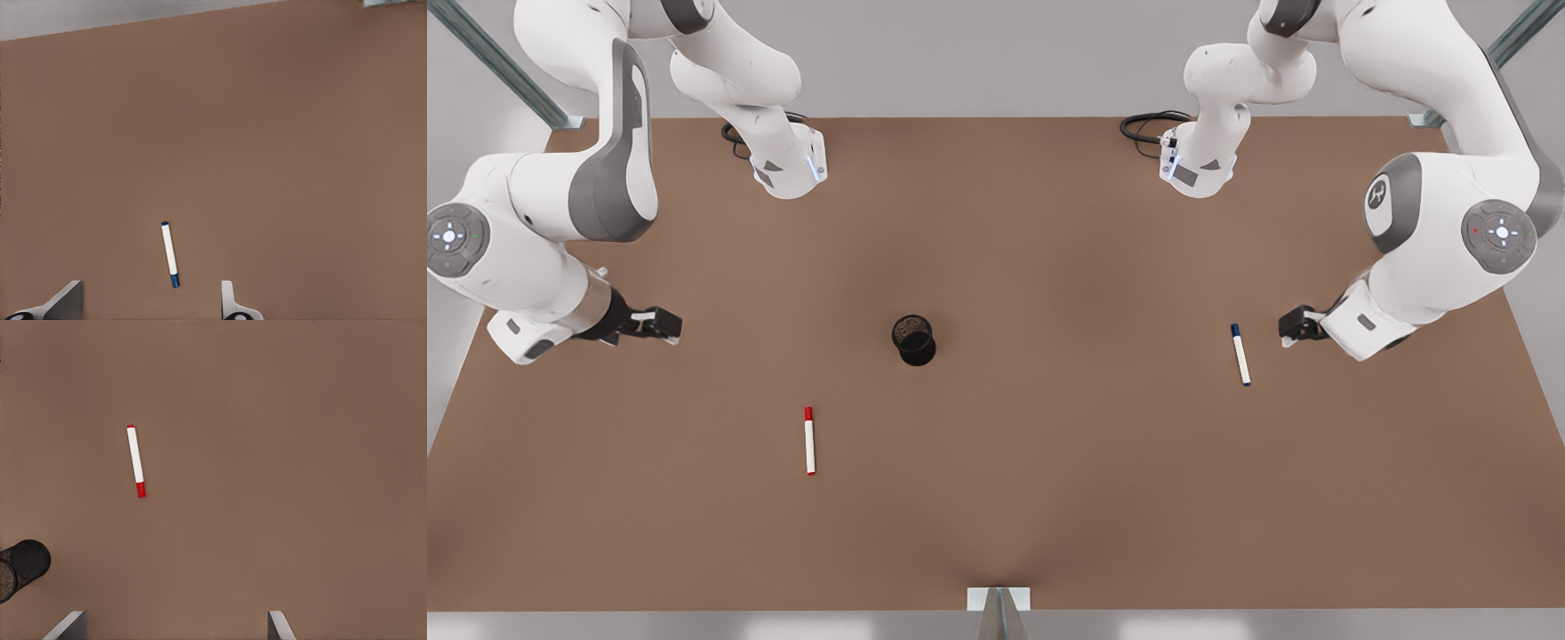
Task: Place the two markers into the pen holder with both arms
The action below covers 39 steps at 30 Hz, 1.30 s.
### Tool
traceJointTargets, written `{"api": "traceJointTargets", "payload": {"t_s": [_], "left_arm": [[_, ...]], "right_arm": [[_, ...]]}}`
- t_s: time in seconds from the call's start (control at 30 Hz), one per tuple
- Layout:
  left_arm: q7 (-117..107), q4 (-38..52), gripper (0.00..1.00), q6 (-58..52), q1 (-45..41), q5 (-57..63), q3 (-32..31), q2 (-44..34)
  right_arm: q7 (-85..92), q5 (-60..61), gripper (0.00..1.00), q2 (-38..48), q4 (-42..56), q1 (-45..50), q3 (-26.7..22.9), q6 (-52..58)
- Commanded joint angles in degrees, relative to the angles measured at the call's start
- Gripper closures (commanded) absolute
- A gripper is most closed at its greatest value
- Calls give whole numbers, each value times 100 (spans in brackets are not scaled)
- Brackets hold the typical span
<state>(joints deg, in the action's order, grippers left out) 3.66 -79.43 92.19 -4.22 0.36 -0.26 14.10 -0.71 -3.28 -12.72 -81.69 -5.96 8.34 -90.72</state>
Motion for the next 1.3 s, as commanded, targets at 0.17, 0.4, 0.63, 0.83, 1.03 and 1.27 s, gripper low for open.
{"api": "traceJointTargets", "payload": {"t_s": [0.17, 0.4, 0.63, 0.83, 1.03, 1.27], "left_arm": [[47, -38, 0, 353, 88, 35, 8, 207], [-419, -47, 0, 379, 149, 26, 8, 286], [-516, -55, 0, 379, 140, 17, 8, 339], [-516, -64, 0, 379, 132, 17, 8, 392], [-516, -64, 0, 379, 140, 17, 8, 462], [-507, -64, 0, 432, 140, 26, 8, 497]], "right_arm": [[-79, 2, 0, -2, -5, 69, 45, -244], [-96, -41, 0, -1593, 118, 227, 687, -2046], [-263, -534, 0, -3553, 1753, 1000, 520, -2222], [-316, -507, 0, -3808, 1200, 877, 511, -2511], [-545, -481, 3, -4071, 769, 640, 529, -3284], [-606, -516, 22, -4291, 804, 631, 520, -3540]]}}
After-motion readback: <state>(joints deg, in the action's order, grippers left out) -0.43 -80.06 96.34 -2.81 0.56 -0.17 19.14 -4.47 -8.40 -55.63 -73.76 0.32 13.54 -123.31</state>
